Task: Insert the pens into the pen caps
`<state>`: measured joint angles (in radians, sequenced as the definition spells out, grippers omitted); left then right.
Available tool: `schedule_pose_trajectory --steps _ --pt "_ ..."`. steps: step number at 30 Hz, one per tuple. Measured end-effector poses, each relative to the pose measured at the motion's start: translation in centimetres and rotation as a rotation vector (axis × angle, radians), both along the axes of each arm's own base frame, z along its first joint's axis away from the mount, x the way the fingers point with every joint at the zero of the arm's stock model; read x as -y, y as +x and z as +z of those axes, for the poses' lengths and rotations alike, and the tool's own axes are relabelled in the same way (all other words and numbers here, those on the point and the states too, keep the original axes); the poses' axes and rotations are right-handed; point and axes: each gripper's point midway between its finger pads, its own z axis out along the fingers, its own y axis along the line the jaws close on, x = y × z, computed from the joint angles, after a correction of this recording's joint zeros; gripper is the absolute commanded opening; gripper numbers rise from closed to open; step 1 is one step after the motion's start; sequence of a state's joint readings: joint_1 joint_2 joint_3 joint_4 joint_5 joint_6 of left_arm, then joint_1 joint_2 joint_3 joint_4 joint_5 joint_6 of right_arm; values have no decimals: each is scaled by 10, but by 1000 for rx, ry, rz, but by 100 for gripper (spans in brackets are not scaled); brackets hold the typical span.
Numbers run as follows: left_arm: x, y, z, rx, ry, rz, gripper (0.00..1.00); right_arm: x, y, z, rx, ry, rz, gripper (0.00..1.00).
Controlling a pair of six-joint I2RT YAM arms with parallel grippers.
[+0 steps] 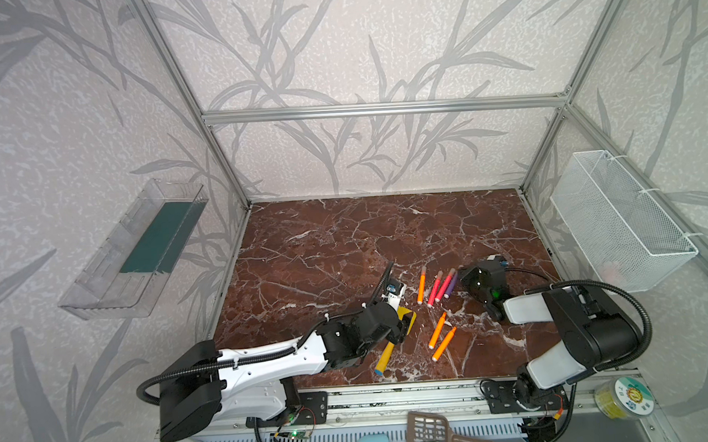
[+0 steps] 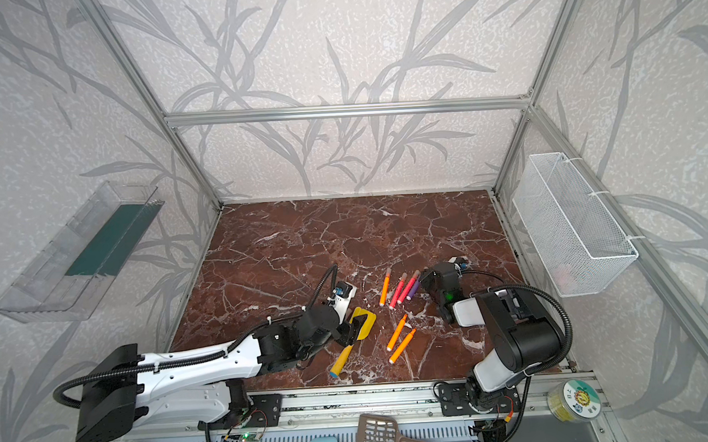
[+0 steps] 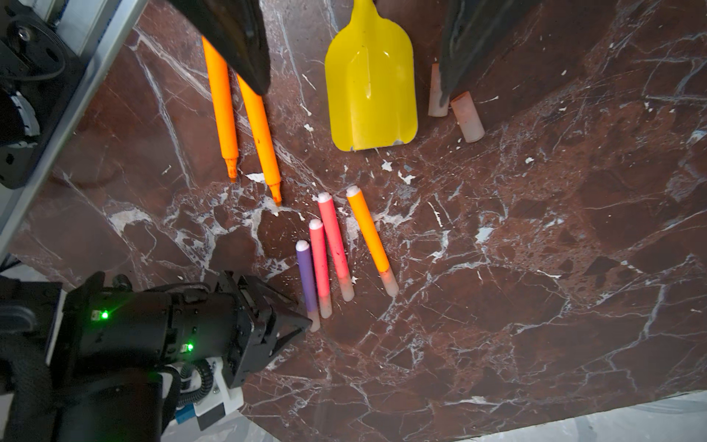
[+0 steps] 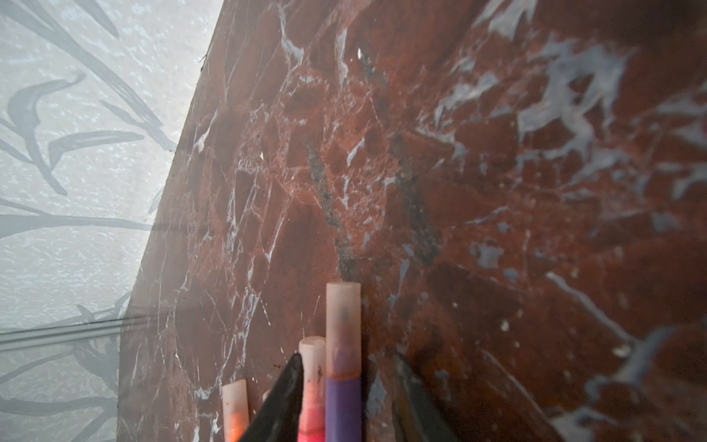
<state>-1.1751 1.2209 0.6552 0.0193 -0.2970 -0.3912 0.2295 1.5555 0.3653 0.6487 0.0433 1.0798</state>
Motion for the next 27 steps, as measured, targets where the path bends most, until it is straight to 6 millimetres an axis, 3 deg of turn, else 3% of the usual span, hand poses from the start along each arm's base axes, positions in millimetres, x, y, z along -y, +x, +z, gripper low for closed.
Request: schedule_pose_trajectory --steps 9,18,23,27 --pt "23 -21 -23 -31 75 -78 66 17 -41 14 -42 -61 -13 61" --pt "56 -38 -53 -74 143 -151 64 36 -63 64 74 -143 -37 67" --pt "77 -37 -65 -90 178 -155 62 62 -73 88 117 -310 -82 74" --pt "87 -35 -67 -100 202 -154 62 77 -79 90 105 -402 -115 74"
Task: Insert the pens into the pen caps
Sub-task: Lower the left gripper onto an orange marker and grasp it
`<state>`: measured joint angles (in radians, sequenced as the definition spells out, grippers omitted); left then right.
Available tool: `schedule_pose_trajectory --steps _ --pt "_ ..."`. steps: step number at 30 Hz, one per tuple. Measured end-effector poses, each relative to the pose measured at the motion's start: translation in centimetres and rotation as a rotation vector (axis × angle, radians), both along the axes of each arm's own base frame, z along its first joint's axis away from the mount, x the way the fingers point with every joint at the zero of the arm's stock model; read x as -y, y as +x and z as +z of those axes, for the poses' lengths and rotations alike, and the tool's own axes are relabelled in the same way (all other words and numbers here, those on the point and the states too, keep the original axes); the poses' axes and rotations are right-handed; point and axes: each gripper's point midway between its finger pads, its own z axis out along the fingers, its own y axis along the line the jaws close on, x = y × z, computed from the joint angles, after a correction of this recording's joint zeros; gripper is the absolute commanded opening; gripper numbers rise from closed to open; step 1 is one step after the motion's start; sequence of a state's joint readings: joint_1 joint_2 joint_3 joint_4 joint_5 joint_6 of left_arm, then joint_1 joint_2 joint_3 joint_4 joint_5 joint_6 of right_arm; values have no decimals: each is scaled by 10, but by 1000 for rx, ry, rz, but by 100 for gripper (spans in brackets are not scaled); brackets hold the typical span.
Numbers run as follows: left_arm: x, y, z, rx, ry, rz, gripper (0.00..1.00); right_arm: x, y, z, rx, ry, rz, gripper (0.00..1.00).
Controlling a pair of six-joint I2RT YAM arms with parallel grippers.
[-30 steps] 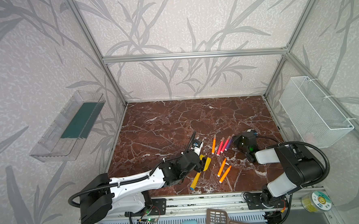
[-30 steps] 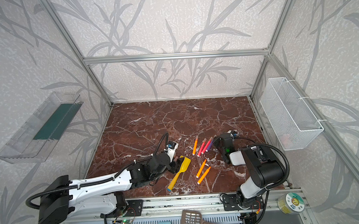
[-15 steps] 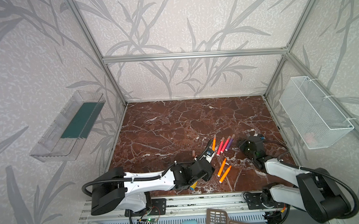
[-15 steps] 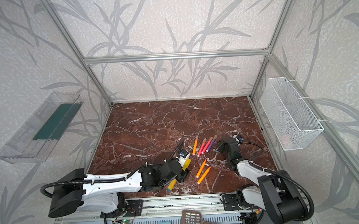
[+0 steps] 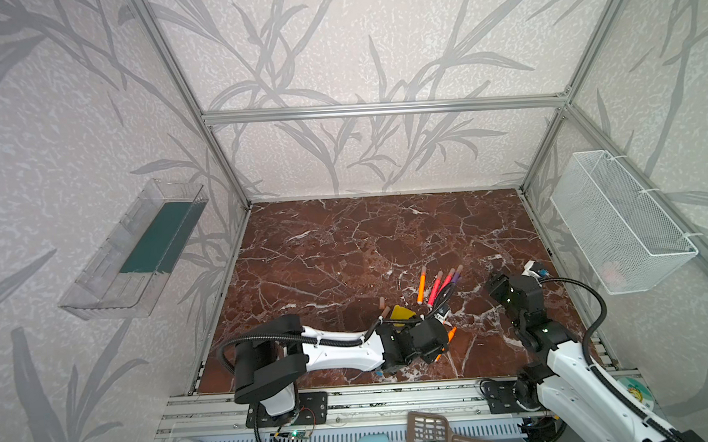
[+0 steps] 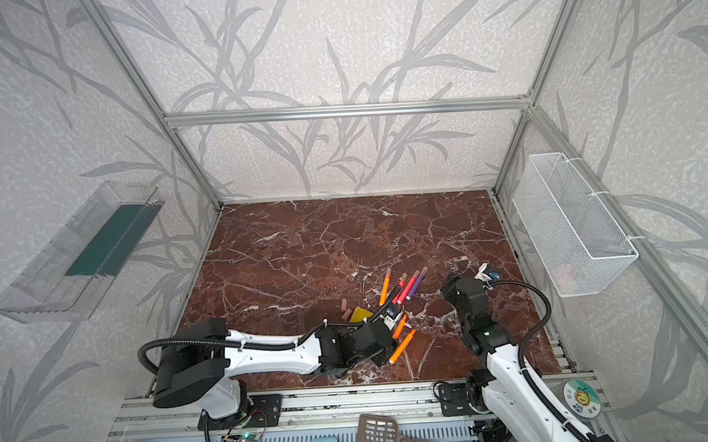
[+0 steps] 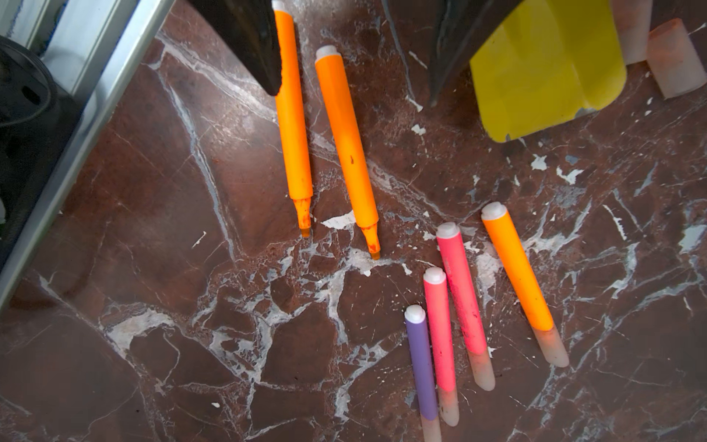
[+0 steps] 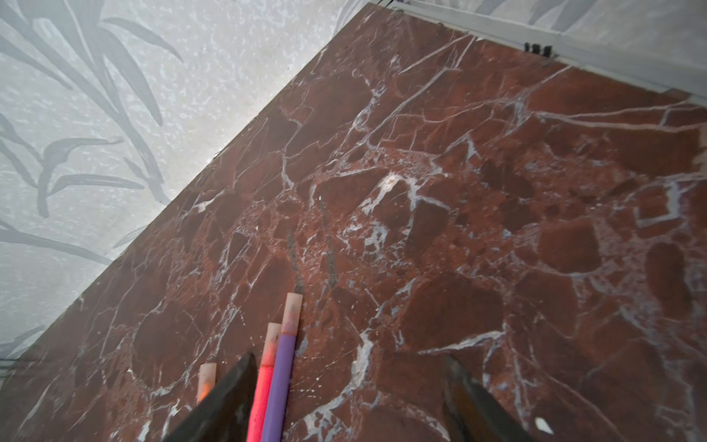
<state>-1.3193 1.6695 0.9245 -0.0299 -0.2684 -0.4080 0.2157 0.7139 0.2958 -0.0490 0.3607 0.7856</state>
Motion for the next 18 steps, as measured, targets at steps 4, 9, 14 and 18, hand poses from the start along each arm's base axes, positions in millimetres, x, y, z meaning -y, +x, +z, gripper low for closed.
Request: schedule_pose_trajectory --steps 4,9,14,18 --pt "6 2 -3 -11 17 9 61 4 -1 -12 -60 -48 -4 73" --pt "5 1 -21 -34 72 16 58 5 -2 -19 -104 -68 1 73" --pt "4 0 -40 -60 132 27 56 5 -3 -15 -88 -68 2 73" --pt "6 1 -48 -71 165 36 50 5 -3 -5 -51 -60 1 74"
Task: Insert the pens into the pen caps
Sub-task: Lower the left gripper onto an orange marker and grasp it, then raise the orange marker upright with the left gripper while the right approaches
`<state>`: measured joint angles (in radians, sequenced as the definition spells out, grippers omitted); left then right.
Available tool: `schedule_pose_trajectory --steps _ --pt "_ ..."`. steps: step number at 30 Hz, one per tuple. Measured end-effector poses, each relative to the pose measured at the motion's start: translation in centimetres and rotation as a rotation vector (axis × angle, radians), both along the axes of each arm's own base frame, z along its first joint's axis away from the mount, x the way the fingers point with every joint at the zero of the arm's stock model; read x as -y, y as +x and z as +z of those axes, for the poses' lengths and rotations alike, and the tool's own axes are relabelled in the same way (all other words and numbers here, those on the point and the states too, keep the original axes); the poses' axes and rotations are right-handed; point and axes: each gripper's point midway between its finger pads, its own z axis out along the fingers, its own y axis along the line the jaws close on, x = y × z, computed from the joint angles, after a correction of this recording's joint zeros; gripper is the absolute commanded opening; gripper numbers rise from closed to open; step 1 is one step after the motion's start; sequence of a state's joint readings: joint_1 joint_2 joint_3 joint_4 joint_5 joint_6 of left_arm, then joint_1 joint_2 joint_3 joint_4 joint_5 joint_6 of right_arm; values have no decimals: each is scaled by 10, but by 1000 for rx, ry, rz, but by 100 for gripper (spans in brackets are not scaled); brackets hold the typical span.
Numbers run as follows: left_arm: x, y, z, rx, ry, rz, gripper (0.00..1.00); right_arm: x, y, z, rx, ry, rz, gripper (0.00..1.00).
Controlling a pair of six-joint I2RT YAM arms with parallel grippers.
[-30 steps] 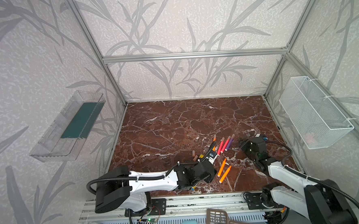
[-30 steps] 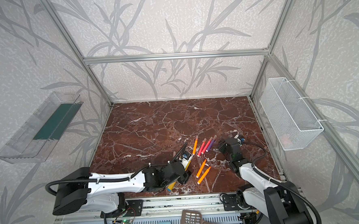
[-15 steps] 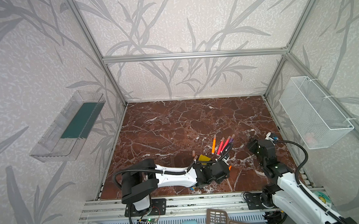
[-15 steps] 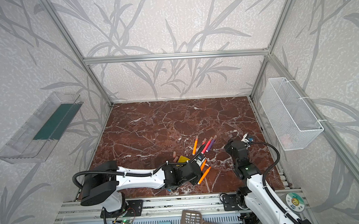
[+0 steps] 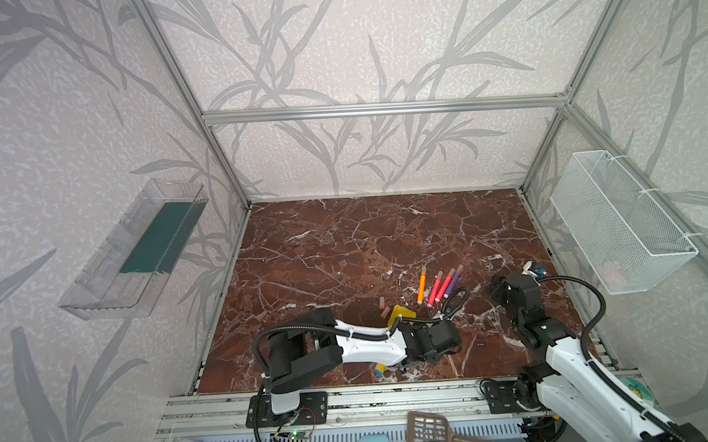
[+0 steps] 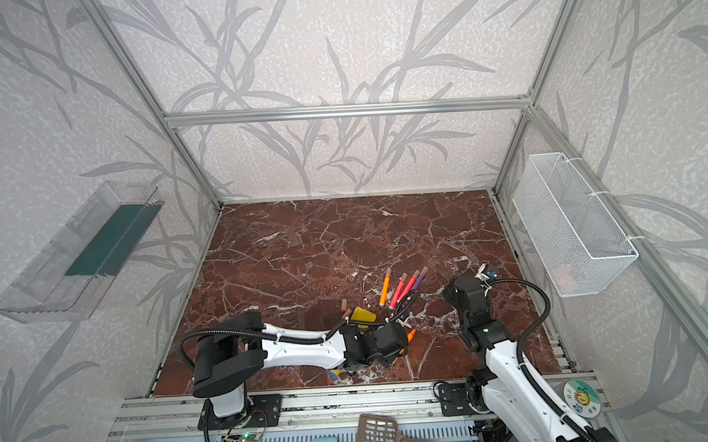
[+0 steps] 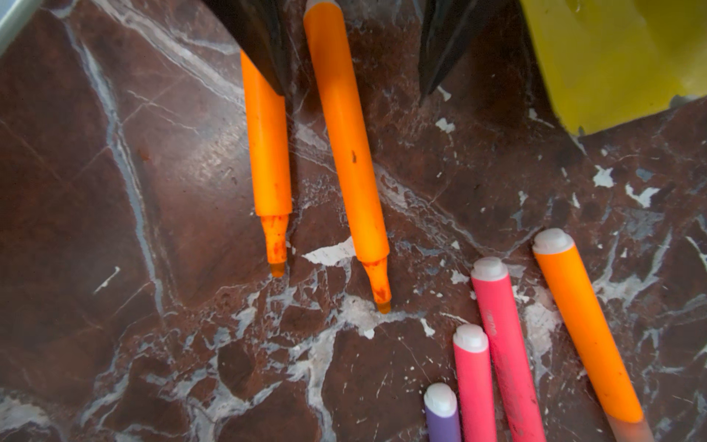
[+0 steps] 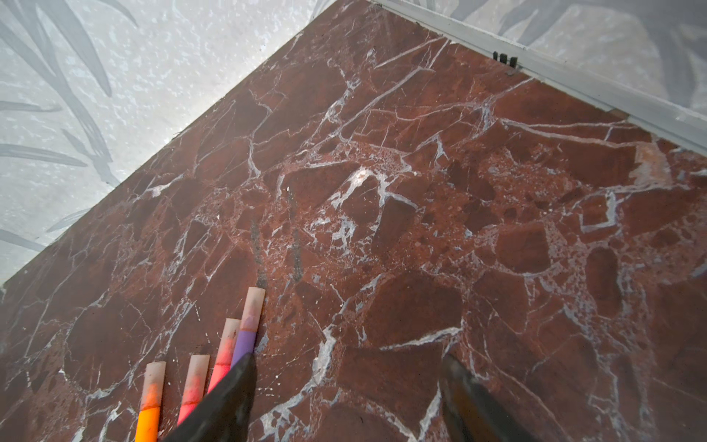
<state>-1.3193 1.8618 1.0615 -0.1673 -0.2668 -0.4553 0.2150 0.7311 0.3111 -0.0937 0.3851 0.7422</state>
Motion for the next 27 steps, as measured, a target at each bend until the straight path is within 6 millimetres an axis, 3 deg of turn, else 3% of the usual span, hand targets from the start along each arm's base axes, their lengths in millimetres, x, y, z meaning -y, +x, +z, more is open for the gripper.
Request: schedule_pose_trajectory --steps 4,12,16,27 --pt "1 1 -4 -6 16 10 44 0 0 5 21 5 0 74" --pt "-4 3 -7 -4 44 38 23 0 0 6 22 6 3 74" --pt "-4 6 -7 6 55 55 19 -4 -2 7 27 15 26 74" --pt "-7 13 -6 -2 32 71 9 -36 -16 30 166 143 210 74"
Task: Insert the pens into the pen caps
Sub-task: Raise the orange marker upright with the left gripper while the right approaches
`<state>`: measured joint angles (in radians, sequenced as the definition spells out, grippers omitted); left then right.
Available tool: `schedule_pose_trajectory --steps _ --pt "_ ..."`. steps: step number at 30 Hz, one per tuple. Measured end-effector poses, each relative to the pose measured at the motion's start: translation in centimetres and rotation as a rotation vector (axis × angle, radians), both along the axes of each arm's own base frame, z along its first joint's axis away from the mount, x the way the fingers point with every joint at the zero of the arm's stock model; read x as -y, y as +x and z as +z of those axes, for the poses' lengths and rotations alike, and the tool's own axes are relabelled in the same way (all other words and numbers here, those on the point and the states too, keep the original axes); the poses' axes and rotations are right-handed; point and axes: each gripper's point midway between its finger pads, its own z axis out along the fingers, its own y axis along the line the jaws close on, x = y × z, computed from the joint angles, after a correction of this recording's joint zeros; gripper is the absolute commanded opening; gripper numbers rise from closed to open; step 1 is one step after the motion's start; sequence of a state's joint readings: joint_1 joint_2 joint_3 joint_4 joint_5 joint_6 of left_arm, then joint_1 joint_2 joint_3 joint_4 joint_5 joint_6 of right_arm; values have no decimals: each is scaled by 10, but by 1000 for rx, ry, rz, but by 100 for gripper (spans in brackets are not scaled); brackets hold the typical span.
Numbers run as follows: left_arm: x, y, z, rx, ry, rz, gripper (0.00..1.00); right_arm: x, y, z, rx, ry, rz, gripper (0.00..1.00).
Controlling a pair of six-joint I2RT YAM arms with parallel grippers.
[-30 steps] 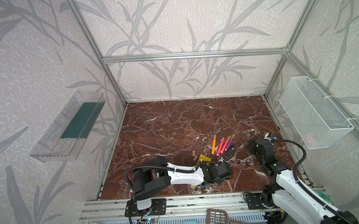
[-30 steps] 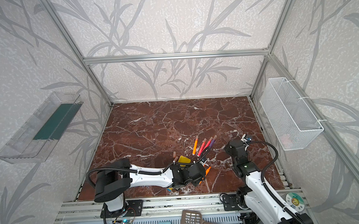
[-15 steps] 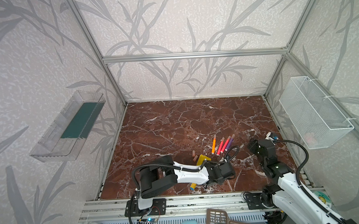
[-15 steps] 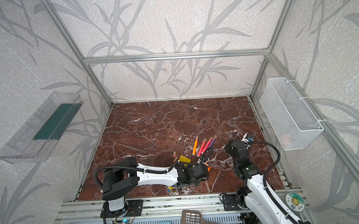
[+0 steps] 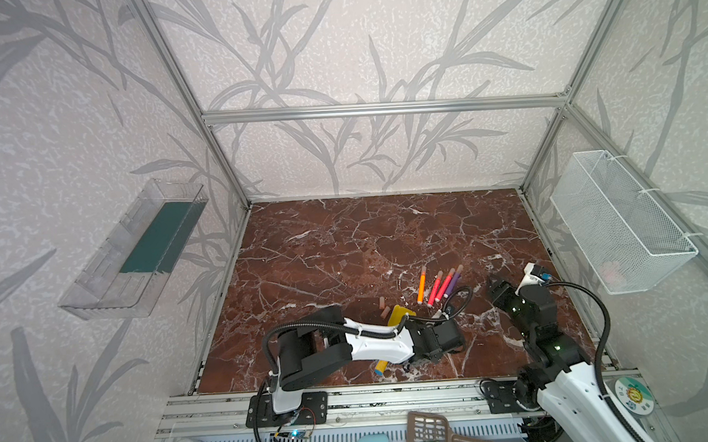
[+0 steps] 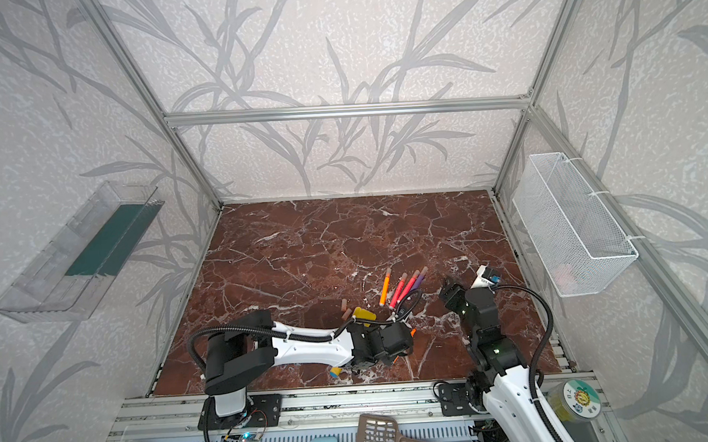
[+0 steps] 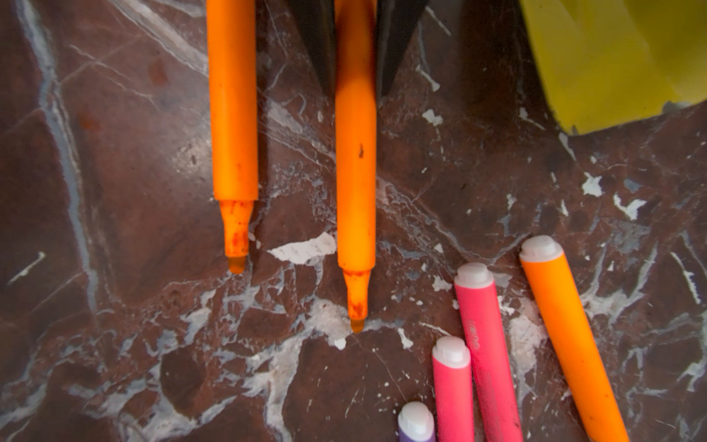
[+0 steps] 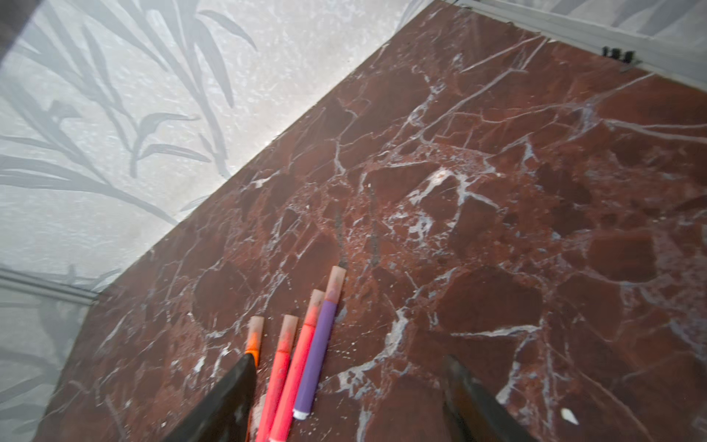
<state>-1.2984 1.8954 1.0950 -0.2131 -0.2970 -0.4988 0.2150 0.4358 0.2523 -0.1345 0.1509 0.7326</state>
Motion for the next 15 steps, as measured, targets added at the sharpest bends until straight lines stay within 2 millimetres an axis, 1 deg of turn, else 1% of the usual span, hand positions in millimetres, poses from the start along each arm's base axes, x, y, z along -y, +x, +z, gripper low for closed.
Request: schedule_pose_trajectory --steps 2,4,6,8,10,12,15 --pt "-6 4 1 -12 -17 12 7 -9 -3 -1 13 40 46 74" --pt "-15 8 3 -17 -28 26 6 -19 -6 -4 8 76 93 75" --pt "-25 11 11 -11 -48 41 6 -31 -8 -5 11 117 146 75" --pt "-30 13 24 2 -88 49 5 -46 -10 -4 20 156 210 76" --pt "-33 12 41 20 -148 48 4 -64 -14 -3 30 181 277 76" --pt "-35 12 60 46 -226 47 4 -86 -20 -1 37 196 358 76" --pt "-39 10 79 77 -319 46 4 -115 -31 4 54 197 458 76"
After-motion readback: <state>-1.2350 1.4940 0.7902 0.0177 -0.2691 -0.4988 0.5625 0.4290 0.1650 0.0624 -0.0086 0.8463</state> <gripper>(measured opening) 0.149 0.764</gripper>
